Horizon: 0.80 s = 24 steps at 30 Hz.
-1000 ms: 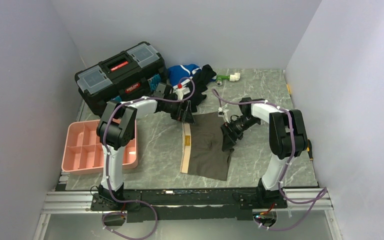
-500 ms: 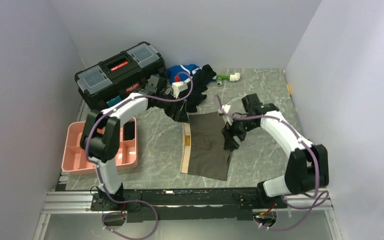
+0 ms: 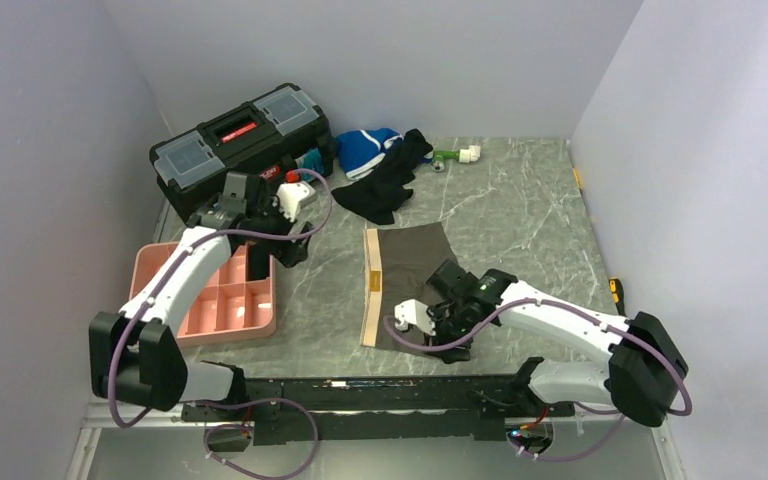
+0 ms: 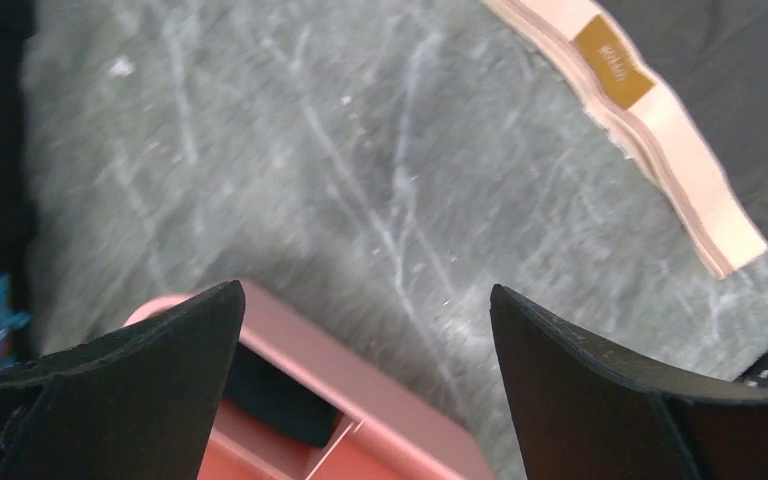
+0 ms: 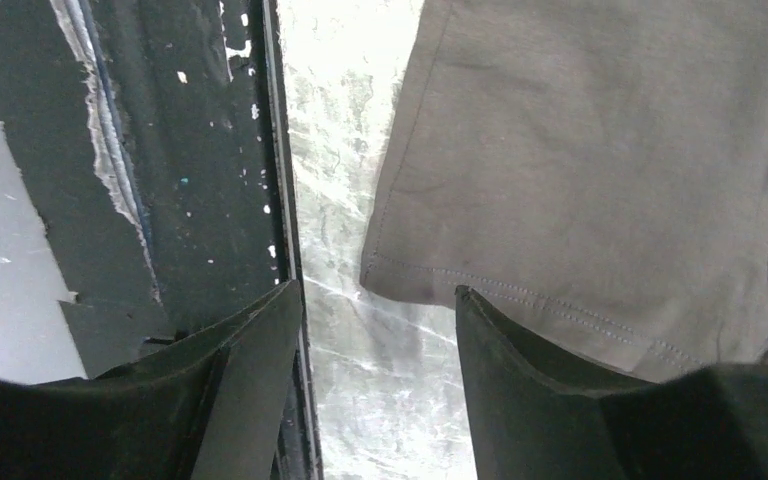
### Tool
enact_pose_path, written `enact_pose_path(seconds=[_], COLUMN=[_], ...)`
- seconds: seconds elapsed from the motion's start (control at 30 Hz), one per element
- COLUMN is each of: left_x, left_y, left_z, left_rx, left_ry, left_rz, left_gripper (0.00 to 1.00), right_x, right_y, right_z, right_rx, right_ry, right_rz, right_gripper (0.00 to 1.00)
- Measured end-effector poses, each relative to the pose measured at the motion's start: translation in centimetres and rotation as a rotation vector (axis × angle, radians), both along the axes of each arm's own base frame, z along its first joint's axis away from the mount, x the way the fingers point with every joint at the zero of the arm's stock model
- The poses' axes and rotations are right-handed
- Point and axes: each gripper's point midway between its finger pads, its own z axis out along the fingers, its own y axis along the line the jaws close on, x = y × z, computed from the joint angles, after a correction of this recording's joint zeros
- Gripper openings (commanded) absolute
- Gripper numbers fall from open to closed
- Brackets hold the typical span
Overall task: Roll the underwear
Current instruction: Fold the underwear at the center of the board.
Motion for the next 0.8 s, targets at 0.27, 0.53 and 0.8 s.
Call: enact_pose_path(seconds=[0.27, 0.53, 0.8], left_x=[-0.6, -1.6, -1.9], left_y=[3.0, 3.7, 3.9], left_z=[1.8, 0.2, 0.1], left_rx=[0.058, 0.100, 0.114], left_ry=[-0.068, -0.013, -0.007], left_rz=[0.079, 0.092, 0.075], left_gripper=[0.99, 0.99, 0.99], right_x=[-1.1, -1.5, -1.1], right_y=[-0.6, -0.3, -0.4], right_z=[-2.3, -3.0, -4.1], right_rx=[-0.108, -0.143, -0.200], right_ry=[-0.045, -0.066, -0.075], right_rz=[0.102, 0.140, 0.138], right_gripper=[0.50, 0.43, 0.22])
